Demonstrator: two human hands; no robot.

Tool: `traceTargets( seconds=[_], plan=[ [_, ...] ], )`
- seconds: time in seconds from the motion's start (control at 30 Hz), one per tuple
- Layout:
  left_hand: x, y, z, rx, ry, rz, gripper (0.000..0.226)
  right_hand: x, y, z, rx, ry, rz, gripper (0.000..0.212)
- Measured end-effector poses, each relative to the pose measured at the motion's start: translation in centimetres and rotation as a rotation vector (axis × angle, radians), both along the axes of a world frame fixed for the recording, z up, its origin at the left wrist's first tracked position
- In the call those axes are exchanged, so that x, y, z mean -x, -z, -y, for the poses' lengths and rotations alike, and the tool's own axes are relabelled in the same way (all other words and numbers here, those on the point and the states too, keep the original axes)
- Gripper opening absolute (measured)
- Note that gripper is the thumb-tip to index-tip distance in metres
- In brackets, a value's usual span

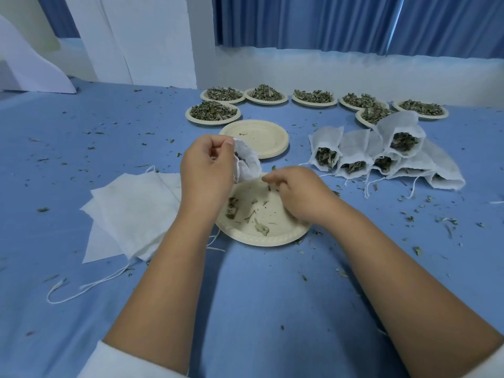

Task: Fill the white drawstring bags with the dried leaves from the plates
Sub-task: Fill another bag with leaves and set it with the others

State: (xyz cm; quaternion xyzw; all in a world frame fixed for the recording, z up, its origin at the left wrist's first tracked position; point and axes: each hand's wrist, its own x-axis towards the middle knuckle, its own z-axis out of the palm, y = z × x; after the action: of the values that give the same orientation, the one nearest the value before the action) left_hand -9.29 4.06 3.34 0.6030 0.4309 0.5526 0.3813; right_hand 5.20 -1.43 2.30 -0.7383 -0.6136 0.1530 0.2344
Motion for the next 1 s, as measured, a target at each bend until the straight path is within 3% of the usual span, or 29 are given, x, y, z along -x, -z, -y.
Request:
traceTargets(
  seconds=[0.1,0.27,0.37,0.43,0.63,0.77,0.9,1.0],
  plan=[
    [0.0,0.0,0.1,0.002,0.012,0.007,0.015,0.4,0.6,0.0,0.108,-0.094,0.171,0.054],
    [-0.2,0.0,0.2,-0.011,0.025,0.0,0.016,0.5,0.1,0.4,0.032,-0.114,-0.063,0.053],
    [-0.2,0.2,0.2,-0.019,0.027,-0.016,0.016,0.7,0.7,-0.4,0.049,-0.123,0.203,0.057],
    [-0.3,0.3,0.2,-0.018,0.034,-0.014,0.014,1.3,1.1,-0.6,0.083,-0.207,0.275,0.06],
    [-0.3,0.3,0.1,-0.025,0.04,-0.024,0.013,2.0,0.4,0.4,-0.005,-0.346,-0.045,0.063],
    [-0.4,0.3,0.3,-0.031,0.056,-0.039,0.013,2.6,0.1,0.7,0.08,-0.463,0.005,0.062],
    [-0.3,0.3,0.3,-0.04,0.062,-0.042,0.013,1.3,-1.2,1.3,0.077,-0.385,-0.033,0.058],
    [-0.4,0.2,0.3,-0.03,0.063,-0.039,0.014,-0.3,-2.1,2.0,0.187,-0.349,-0.02,0.049]
  ],
)
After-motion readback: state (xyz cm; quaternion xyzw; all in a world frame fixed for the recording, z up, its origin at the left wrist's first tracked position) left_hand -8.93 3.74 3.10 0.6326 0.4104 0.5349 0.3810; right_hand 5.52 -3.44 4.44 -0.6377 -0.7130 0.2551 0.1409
